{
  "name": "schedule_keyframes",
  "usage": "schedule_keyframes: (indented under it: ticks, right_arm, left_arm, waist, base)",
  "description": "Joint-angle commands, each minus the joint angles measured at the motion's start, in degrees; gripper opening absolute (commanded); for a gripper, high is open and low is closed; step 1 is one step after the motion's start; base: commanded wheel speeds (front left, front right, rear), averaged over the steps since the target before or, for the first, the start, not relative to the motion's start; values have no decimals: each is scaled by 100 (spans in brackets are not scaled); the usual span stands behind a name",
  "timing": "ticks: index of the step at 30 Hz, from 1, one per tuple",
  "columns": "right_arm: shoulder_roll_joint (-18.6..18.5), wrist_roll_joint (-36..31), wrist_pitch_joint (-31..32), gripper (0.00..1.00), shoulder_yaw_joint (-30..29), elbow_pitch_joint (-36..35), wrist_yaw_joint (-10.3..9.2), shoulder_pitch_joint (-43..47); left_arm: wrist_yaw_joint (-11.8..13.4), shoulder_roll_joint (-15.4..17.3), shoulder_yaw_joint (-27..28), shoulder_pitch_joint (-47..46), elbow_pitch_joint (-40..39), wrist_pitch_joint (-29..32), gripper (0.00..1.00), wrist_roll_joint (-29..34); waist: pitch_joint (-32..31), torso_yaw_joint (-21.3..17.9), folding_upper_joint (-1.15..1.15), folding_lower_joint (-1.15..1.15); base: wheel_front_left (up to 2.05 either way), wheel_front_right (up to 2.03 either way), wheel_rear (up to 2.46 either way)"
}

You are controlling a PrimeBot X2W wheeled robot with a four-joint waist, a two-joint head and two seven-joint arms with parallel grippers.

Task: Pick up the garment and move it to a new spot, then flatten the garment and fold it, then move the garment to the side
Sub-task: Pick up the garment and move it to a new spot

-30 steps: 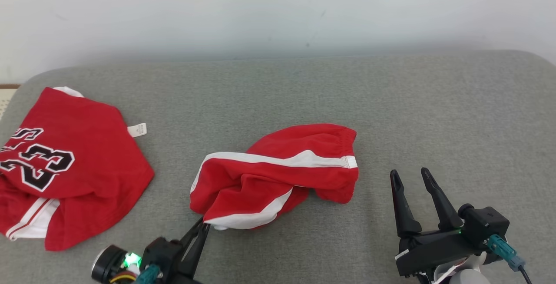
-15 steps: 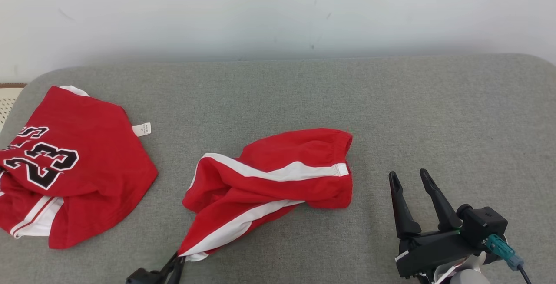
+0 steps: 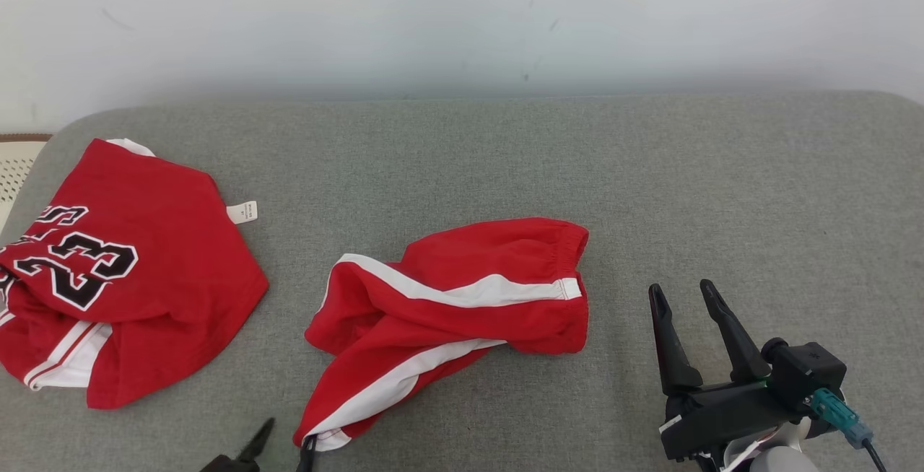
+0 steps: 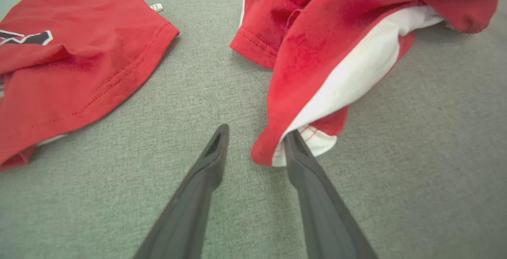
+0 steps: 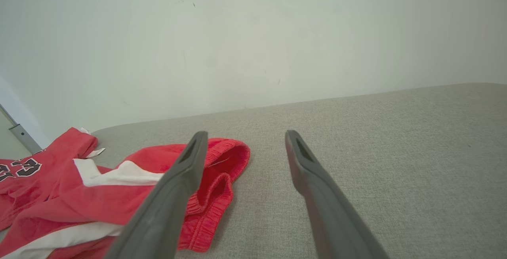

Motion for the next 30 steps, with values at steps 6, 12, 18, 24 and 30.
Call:
schedule_keyframes:
  ticks: [6, 12, 18, 24, 30]
  right_arm:
    - [-13, 44, -16, 100, -14, -4, 4, 25]
    - [-18, 38, -16, 100, -39, -11, 4, 64]
    - [-35, 49, -16, 100, -65, 6, 4, 94]
    - [-47, 124, -16, 100, 44, 87, 4, 74]
    - [-132, 302, 10, 100, 281, 364, 4, 75]
  left_arm:
    - [151, 23, 243, 199, -48, -194, 100, -202]
    - [-87, -48, 424, 467, -488, -328, 100, -459]
    - [55, -152, 872, 613, -1061, -373, 100, -318]
    - [159, -405, 1441, 758, -1397, -377, 100, 3]
    - [63, -766, 2007, 760, -1516, -378, 100, 222]
  waist:
    - [-32, 29, 0, 0]
    - [-58, 57, 0, 0]
    - [-83, 128, 0, 0]
    - [-120, 152, 0, 0]
    - [-149, 194, 0, 0]
  base:
    - [0, 0, 0]
    - [0, 0, 0]
    - [0, 0, 0]
    - [0, 0, 0]
    - [0, 0, 0]
